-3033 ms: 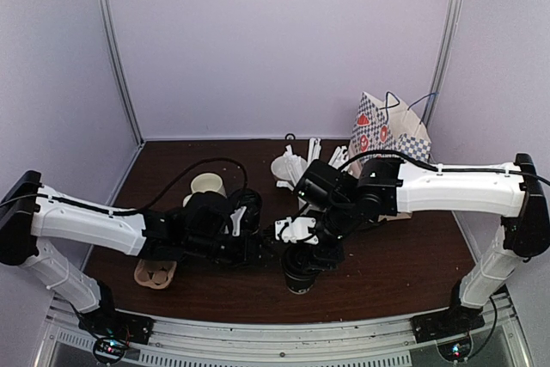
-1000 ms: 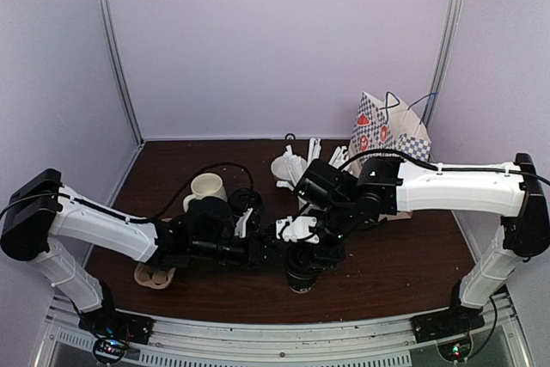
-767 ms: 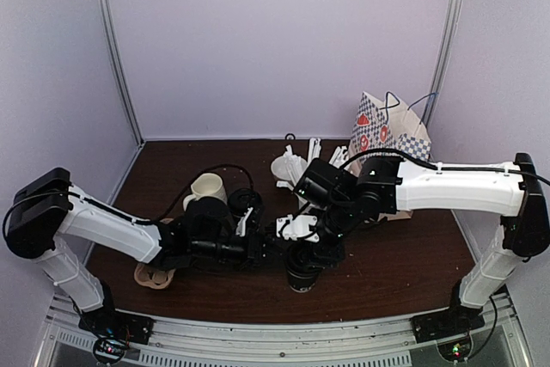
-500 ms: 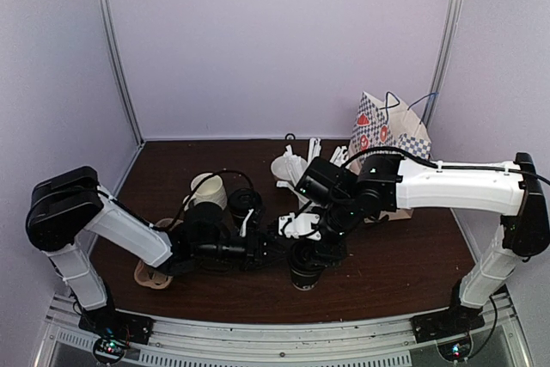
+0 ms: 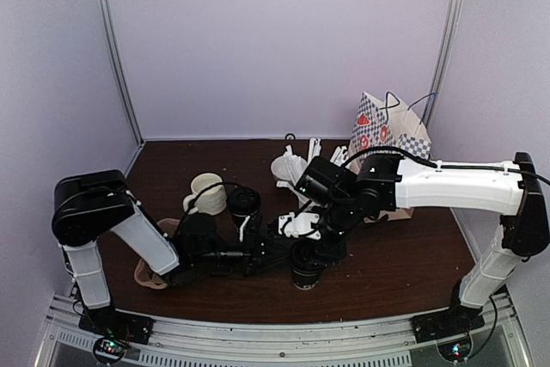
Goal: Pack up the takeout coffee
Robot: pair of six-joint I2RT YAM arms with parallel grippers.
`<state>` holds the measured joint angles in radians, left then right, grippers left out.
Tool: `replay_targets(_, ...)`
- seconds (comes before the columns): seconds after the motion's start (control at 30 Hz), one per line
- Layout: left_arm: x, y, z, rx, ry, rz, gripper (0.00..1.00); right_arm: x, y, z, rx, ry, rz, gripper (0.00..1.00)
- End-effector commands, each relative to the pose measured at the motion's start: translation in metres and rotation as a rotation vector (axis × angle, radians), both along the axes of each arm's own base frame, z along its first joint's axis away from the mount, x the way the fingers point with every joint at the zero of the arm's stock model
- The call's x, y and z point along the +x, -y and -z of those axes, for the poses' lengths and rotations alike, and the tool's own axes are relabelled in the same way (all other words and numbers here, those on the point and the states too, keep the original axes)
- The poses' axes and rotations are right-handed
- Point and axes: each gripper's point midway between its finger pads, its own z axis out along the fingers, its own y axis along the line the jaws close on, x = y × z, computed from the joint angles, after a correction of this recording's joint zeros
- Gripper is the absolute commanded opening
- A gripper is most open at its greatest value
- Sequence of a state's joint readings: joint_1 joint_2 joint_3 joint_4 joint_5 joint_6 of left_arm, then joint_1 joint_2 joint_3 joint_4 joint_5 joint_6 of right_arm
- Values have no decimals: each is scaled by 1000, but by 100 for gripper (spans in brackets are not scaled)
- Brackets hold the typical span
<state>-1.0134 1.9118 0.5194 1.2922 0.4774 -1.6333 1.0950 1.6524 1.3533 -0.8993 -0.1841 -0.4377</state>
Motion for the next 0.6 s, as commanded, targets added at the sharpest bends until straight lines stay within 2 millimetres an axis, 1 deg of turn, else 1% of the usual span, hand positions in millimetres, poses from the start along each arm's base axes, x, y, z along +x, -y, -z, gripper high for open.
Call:
replay_targets(0.0,-12,-21,82,476,-135,22,26,-11,5,54,-112,-72,-19,66)
replay_targets(0.07,-11,-27,80,601,-96,42,28,-11,5,54,-110,-73,-17,67)
replay_targets(0.13,-9,-34,80,687,-70,43,28,-11,6,55,-111,-72,-18,67)
replay_targets(0.2,-11,-42,91,734,-108,37,26,-12,7,58,-115,-76,-16,66)
replay_targets(0.33,-26,-52,127,783,-249,46,23,-12,6,58,-111,-82,-13,66)
replay_targets(0.47,-45,-65,154,831,-363,49,23,-15,5,59,-107,-95,-8,65)
replay_targets(0.5,-48,-67,159,828,-385,48,23,-14,5,60,-109,-89,-8,65)
replay_targets(0.57,-47,-61,157,803,-392,56,23,-15,5,61,-114,-83,-14,65)
